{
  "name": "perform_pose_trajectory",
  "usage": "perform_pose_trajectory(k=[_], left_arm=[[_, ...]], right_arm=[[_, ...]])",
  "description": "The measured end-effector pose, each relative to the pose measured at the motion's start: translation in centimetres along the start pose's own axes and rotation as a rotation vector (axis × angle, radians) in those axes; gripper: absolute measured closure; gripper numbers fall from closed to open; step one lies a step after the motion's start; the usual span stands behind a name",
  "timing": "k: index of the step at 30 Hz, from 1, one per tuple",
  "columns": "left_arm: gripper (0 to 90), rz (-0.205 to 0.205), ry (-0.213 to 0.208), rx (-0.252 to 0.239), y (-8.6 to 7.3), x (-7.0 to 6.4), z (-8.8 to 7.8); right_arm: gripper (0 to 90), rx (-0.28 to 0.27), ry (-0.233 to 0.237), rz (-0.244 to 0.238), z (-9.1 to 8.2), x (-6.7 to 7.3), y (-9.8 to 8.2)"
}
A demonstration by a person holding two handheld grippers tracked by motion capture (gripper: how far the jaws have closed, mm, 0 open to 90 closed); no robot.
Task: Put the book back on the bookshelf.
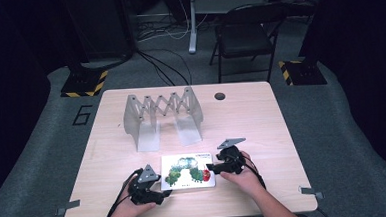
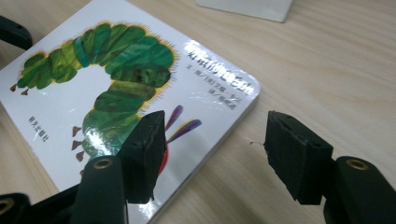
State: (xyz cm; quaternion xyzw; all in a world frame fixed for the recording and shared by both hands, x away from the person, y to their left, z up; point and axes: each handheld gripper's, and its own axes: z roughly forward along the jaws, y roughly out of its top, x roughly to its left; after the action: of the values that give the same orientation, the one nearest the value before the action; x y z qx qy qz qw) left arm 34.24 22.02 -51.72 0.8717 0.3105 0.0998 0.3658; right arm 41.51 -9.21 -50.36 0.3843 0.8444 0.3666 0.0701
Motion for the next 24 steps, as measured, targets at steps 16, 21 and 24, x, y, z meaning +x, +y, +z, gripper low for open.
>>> perform_pose_trajectory(k=[16, 21, 24], left_arm=[[29.3, 0.048, 0.035, 0.001, 0.4, -0.8, 0.5], [29.3, 0.057, 0.01, 0.006, 0.9, -1.5, 0.8], [29.3, 0.068, 0.004, 0.006, 1.1, -1.9, 1.0]], right_arm=[[31.4, 0.072, 0.054, -0.005, 0.6, 0.9, -0.4], [31.6, 0.079, 0.038, 0.024, -0.1, 0.8, -1.0], [32.4, 0.079, 0.025, 0.043, -0.6, 0.6, -1.4]])
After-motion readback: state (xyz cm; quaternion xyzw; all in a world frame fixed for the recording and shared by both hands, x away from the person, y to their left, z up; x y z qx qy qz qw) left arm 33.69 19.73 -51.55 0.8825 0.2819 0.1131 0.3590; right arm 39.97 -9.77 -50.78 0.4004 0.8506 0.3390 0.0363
